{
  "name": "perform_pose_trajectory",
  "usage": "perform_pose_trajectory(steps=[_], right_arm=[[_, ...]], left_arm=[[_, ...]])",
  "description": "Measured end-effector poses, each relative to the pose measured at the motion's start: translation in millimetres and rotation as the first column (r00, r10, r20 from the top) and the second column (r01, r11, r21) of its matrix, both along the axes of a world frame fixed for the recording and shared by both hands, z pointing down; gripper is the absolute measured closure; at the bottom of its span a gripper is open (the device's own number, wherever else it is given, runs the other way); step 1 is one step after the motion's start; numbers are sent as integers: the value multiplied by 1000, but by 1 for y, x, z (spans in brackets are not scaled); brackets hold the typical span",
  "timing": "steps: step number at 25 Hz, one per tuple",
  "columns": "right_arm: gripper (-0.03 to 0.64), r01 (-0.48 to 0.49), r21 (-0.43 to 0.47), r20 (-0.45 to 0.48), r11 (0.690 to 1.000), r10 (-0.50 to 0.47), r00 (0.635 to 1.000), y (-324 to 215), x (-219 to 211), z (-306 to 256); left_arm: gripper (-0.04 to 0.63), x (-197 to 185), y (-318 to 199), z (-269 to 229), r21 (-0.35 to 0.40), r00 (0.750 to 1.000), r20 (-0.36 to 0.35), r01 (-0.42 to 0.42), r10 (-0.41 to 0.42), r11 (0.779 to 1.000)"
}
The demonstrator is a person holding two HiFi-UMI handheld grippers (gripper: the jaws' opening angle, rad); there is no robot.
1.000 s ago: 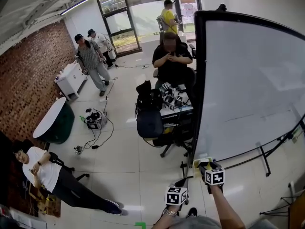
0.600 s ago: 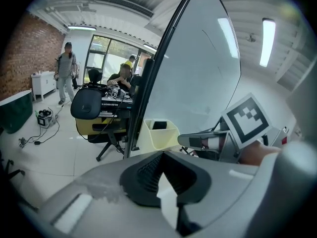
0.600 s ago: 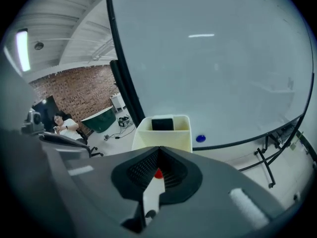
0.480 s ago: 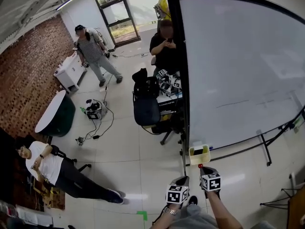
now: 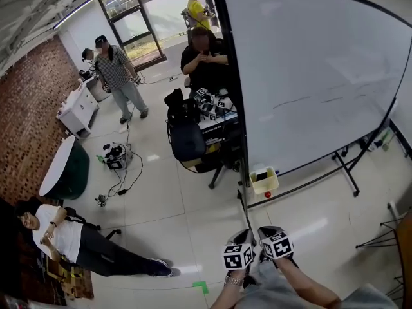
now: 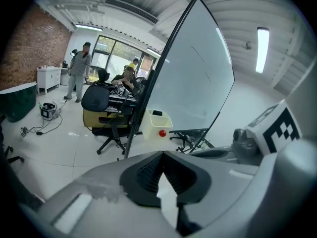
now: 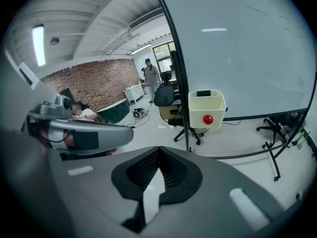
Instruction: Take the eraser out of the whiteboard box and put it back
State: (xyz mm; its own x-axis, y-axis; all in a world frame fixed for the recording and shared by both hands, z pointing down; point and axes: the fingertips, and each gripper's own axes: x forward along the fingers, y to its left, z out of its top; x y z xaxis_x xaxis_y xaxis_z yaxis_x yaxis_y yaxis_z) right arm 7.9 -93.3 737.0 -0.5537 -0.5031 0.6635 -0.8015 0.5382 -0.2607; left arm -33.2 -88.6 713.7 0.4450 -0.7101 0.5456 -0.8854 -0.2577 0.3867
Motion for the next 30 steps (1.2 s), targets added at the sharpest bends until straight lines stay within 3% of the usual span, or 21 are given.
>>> perform_pose_trajectory(steps=[5,8,20,30], right_arm=[[614,26,-4,-38,1000,-26,999,75,-20,-3],[614,37,-3,-34,999,-37,999,95,-21,-8],[614,64,8,8,998,-64,998,84,-13,-20],[614,14,19,59,1000,-15,998,56,17,-31]], left_arm=[[592,-4,57,15,-39,1000,-9,-11,11,999],[592,6,75,9,-26,999,0,-42,42,999],[592,13,67,-1,-17,995,93,-44,46,999],[594,42,43,-14,35,986,151,-78,72,996]])
